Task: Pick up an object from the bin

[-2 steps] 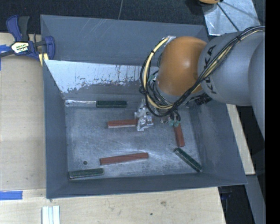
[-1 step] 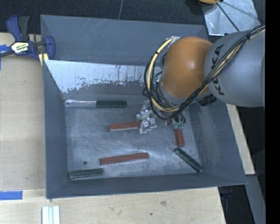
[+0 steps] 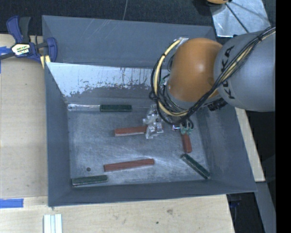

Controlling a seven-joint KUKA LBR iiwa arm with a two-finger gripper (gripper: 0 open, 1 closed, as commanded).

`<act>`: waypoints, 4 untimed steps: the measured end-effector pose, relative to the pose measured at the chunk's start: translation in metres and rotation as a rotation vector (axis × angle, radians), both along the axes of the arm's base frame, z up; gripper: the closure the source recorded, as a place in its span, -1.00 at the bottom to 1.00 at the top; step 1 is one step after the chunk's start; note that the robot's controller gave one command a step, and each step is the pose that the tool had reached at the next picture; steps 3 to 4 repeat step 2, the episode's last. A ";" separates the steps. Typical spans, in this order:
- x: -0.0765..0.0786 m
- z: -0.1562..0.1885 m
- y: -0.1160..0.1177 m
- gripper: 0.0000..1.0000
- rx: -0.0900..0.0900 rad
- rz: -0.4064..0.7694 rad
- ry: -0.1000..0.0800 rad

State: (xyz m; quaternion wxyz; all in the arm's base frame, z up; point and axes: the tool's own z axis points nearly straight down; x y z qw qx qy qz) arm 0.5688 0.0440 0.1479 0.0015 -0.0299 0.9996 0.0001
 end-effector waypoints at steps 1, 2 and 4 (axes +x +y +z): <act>-0.001 0.044 -0.003 1.00 0.000 -0.022 0.006; -0.012 0.071 -0.004 1.00 0.000 0.013 -0.006; -0.012 0.071 -0.004 1.00 0.000 0.013 -0.006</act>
Offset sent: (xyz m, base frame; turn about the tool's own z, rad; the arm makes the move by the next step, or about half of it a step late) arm -0.0197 -0.0042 0.0626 -0.0286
